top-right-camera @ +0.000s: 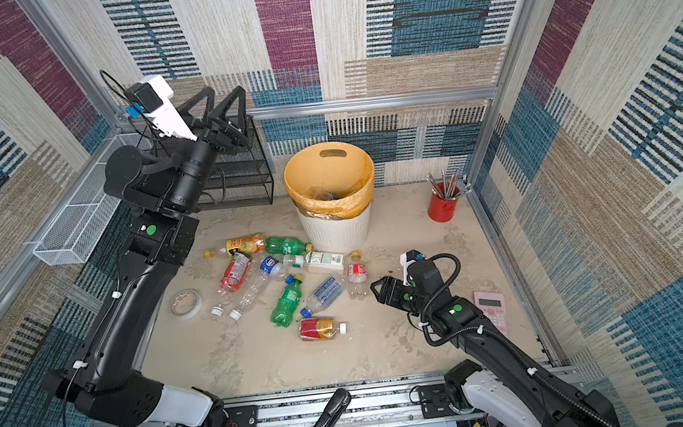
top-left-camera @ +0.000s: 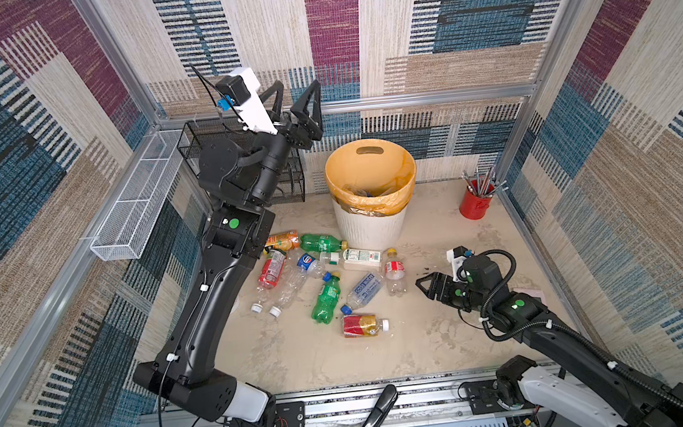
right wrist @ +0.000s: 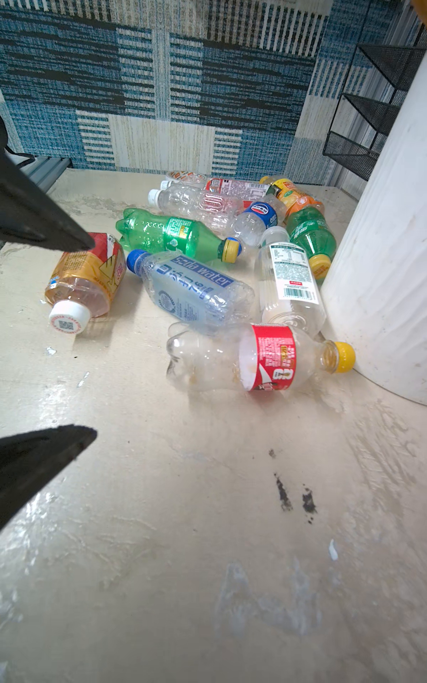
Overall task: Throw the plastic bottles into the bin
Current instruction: 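Lift the clear bottle with the left gripper, carry it over the bin, release, then return the left gripper while the right gripper reaches toward the yellow-capped red-label bottle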
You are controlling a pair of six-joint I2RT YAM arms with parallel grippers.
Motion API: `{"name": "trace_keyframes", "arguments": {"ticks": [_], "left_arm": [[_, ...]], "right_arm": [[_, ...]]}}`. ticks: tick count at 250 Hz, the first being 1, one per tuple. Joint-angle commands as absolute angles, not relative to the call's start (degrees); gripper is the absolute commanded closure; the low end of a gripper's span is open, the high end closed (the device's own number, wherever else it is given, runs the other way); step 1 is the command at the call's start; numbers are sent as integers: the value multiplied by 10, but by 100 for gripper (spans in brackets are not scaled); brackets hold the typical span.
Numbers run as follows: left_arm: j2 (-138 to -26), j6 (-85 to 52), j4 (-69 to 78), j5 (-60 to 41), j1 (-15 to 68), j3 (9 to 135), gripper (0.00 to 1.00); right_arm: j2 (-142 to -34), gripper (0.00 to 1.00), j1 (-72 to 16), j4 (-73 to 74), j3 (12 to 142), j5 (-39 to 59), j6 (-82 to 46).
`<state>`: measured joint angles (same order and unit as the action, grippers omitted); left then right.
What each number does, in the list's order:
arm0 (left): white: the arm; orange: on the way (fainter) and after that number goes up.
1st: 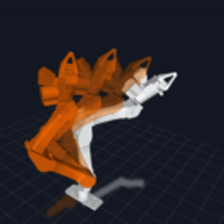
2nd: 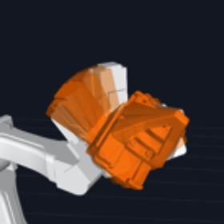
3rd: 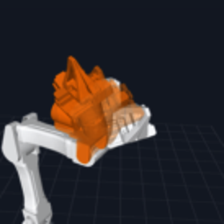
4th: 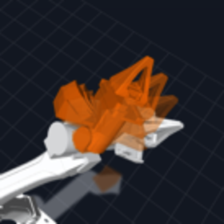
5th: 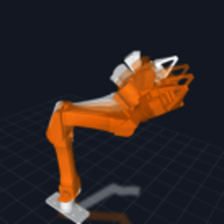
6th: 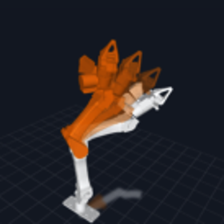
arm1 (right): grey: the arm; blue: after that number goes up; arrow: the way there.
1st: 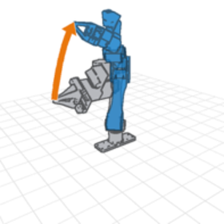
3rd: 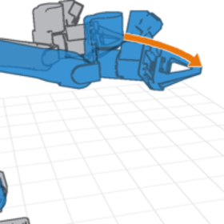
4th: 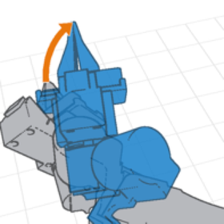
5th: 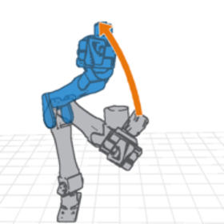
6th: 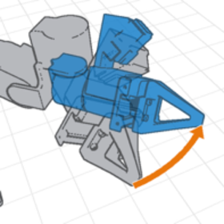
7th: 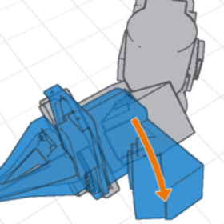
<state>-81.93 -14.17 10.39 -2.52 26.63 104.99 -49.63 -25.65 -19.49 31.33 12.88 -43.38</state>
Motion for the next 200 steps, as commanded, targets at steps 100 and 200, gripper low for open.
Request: {"name": "trace_keyframes", "arguments": {"ticks": [100,200], "left_arm": [[-399,-298,-136,80,266,492,22],[-298,-402,-303,114,266,391,25]], "right_arm": [[-538,24,-257,-153,290,153,-435],[-696,24,-257,-112,379,158,-404]]}}
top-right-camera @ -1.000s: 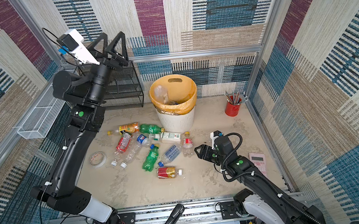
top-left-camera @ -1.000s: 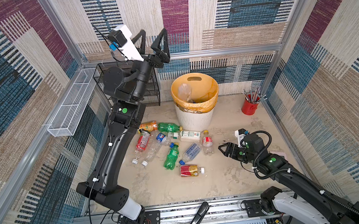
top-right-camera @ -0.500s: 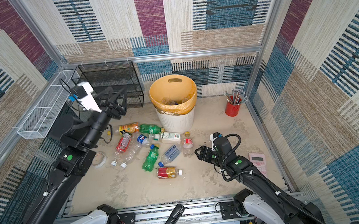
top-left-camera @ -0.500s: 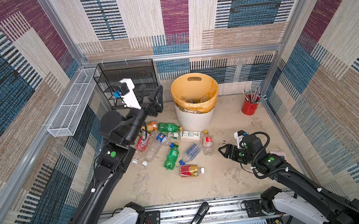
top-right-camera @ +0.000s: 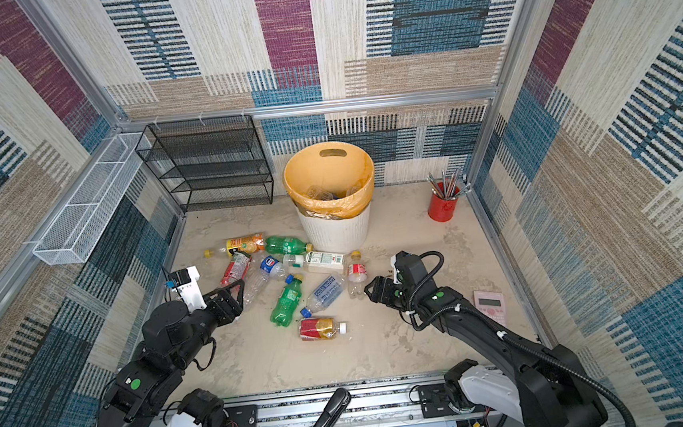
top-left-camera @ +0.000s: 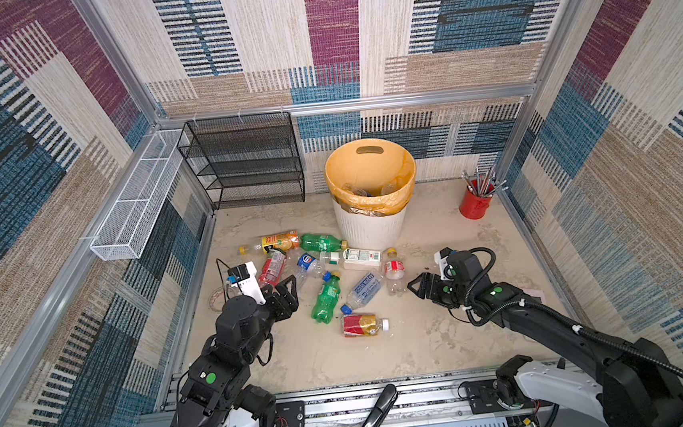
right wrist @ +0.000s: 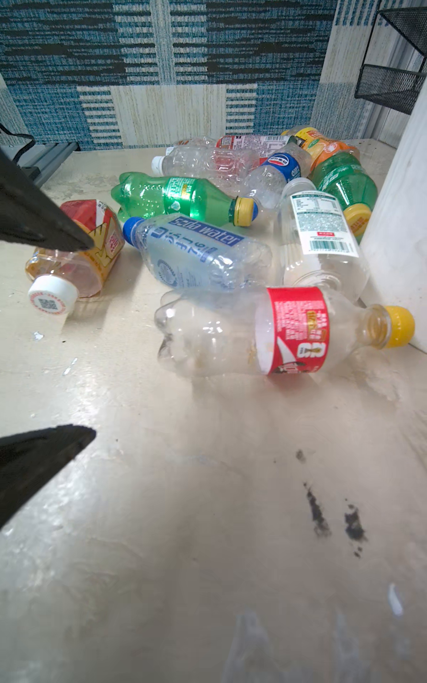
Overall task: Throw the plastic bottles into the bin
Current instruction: 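Return the left gripper while the right gripper reaches toward the yellow-capped red-label bottle, then close the right gripper around the yellow-capped red-label bottle beside the bin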
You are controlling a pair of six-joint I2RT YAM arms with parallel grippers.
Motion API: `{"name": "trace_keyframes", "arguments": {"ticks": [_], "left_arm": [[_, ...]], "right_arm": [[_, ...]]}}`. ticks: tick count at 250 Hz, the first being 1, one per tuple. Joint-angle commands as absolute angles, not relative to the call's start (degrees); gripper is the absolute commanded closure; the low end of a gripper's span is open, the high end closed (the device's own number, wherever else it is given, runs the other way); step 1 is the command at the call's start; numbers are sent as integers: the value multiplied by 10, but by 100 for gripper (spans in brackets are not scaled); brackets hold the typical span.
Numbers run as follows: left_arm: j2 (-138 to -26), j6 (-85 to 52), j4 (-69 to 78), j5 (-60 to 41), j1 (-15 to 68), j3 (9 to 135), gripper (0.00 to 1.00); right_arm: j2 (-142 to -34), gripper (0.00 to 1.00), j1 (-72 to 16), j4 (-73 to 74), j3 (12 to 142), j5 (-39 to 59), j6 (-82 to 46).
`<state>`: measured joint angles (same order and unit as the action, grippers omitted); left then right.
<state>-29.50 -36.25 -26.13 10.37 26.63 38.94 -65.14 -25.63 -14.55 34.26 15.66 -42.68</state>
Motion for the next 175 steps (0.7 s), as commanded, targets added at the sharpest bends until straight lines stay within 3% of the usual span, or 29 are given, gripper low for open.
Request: {"name": "trace_keyframes", "arguments": {"ticks": [1,81,175], "left_arm": [[-299,-402,-303,114,266,391,25],[-301,-411,-337,108,266,403,27],[-286,-425,-352,106,266,403,27]], "right_arm": [[-698,24,-257,-112,380,158,-404],[-851,19,-257,-140,503,134,-363],[-932,20,-256,-165,548,135,-341]]}}
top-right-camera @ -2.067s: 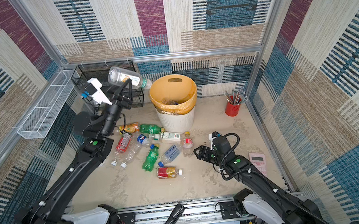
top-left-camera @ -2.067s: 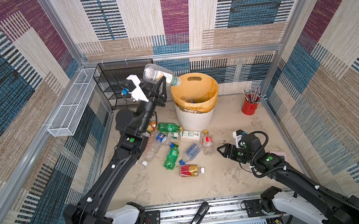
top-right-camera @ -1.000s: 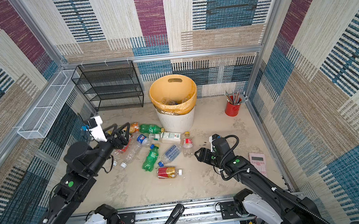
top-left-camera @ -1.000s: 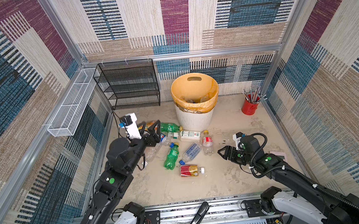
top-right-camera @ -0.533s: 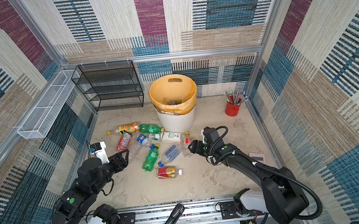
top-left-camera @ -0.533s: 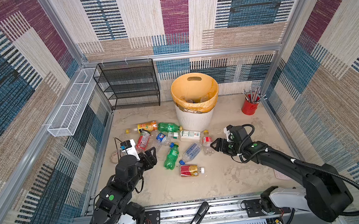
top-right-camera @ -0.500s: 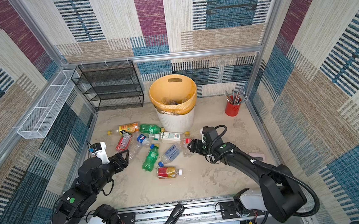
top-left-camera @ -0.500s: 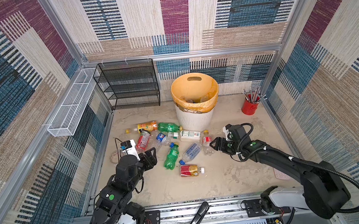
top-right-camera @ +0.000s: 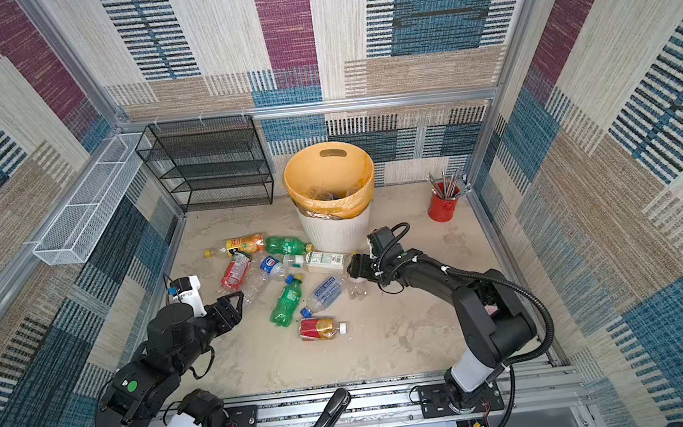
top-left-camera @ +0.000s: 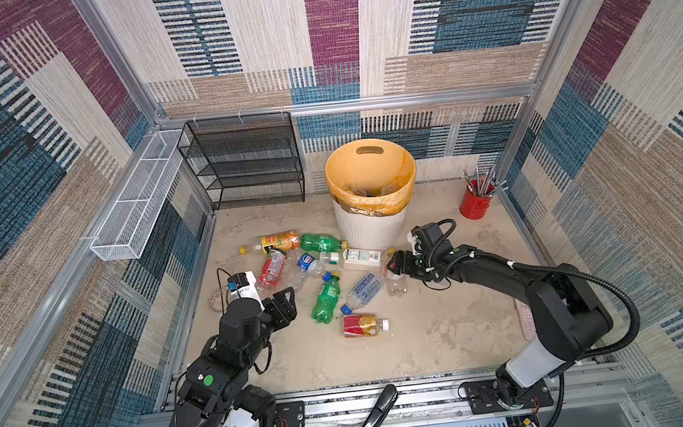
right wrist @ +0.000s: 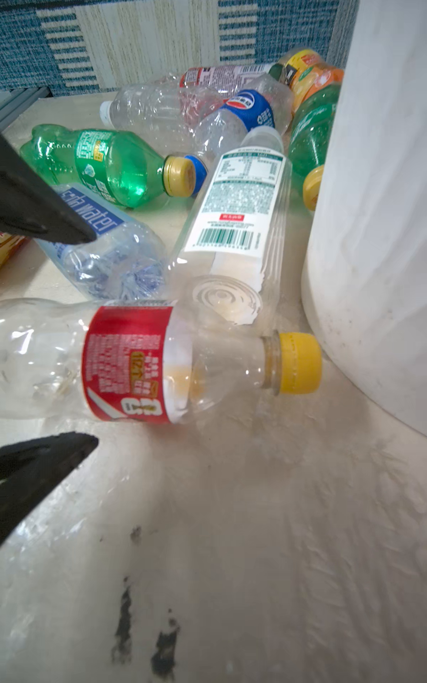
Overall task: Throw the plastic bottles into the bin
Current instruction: 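Close the right gripper around the yellow-capped red-label bottle beside the bin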
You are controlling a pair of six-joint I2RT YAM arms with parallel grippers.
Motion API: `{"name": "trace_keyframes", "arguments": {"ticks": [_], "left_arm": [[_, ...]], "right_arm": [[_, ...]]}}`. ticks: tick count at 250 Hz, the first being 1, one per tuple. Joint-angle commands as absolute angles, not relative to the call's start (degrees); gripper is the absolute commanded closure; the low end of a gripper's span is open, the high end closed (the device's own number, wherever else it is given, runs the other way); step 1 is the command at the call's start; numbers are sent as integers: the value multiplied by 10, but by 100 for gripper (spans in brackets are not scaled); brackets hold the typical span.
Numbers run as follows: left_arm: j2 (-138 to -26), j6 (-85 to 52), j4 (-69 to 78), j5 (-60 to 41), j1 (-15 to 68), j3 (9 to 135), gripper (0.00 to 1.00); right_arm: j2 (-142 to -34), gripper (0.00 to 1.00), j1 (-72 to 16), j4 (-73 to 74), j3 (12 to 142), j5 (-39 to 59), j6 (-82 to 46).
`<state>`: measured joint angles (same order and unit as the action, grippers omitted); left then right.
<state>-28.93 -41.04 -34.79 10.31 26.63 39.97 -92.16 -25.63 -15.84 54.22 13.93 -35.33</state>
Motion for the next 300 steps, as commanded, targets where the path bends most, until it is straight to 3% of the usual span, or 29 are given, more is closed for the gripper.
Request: {"name": "trace_keyframes", "arguments": {"ticks": [1,173,240,300], "left_arm": [[-286,-425,-352,106,266,403,27],[-286,-422,-352,112,266,408,28],[-288,-419,-352,118,266,408,28],[-288,-419,-353,120,266,405,28]], "right_arm": [[-933,20,-256,-165,548,135,-340],[-1065,22,-257,-284,707,89,-248],[-1098,36,-257,-309,736,105,-238],[-1082,41,-256,-309,722,113,-241]]}}
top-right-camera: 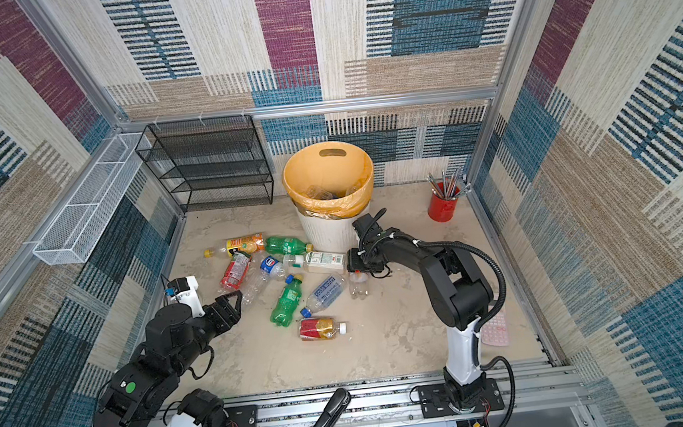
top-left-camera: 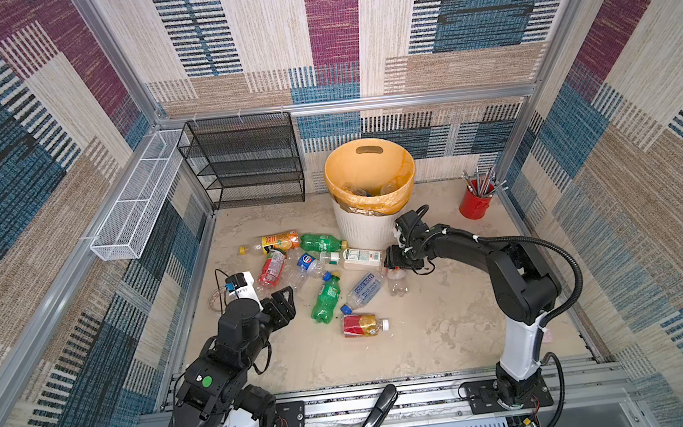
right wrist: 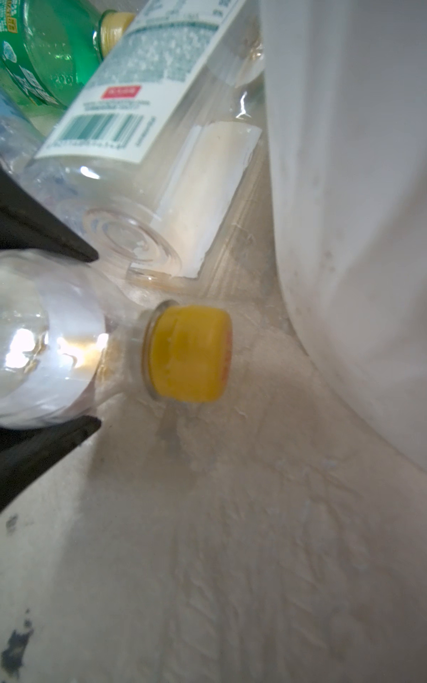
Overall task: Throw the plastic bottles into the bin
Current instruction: 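Close the right gripper around the yellow-capped red-label bottle beside the bin, then lift the bottle with the right gripper over the bin and release it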
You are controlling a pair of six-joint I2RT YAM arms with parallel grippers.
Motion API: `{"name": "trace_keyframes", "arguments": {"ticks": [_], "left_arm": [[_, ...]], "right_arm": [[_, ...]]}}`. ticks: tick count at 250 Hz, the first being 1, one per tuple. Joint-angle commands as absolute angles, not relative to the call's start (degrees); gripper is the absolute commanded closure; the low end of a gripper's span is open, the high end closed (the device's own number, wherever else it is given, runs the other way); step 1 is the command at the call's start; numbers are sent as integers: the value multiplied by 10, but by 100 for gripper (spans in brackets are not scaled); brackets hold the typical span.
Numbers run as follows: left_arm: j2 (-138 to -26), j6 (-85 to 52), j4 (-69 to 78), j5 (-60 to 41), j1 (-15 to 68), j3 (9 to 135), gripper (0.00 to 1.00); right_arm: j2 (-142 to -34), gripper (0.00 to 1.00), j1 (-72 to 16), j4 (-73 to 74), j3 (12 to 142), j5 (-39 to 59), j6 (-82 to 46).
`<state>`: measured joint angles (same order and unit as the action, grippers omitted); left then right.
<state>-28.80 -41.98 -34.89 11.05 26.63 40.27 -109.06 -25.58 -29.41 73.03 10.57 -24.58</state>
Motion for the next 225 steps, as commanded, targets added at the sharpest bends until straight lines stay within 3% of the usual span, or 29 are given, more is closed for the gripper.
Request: {"name": "trace_keyframes", "arguments": {"ticks": [1,85,142,225], "left_arm": [[-288,-419,-353,120,266,405,28],[-288,-418,-348,121,266,403,28],[-304,-417,-328,114,266,404,28],[-346,-412,-305,90,266,422,28]], "right_arm": [[-1081,41,-256,-309,722,113,-242],[-935,44,-254,-277,627,99,-283],[-740,44,-245,-158,485,101,-330],[-432,49,-242,56,311,-23,-363]]}}
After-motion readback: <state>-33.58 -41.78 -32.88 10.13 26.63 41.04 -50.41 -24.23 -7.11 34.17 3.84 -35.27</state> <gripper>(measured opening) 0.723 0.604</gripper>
